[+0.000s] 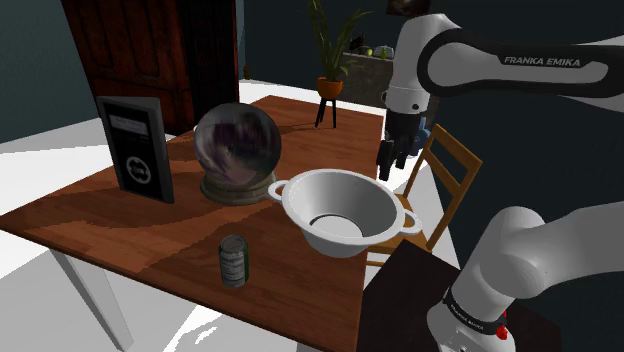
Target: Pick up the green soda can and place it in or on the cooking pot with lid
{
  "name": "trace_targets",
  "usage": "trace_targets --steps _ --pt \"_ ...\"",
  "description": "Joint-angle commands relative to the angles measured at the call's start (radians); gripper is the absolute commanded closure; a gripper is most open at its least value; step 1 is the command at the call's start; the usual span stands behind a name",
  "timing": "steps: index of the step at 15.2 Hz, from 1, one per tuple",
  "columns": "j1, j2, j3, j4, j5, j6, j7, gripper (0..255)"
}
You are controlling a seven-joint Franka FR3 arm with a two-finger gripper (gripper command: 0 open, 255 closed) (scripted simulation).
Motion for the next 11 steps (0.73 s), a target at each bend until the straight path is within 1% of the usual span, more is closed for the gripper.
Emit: trace_targets --steps 1,6,11 --pt "0.000 0.000 0.000 0.000 0.000 0.000 0.000 0" --pt "0.037 0.098 0.103 0.027 0.059 0.090 0.101 0" --pt "0.063 0.223 0.203 0.084 0.093 0.176 0.202 0"
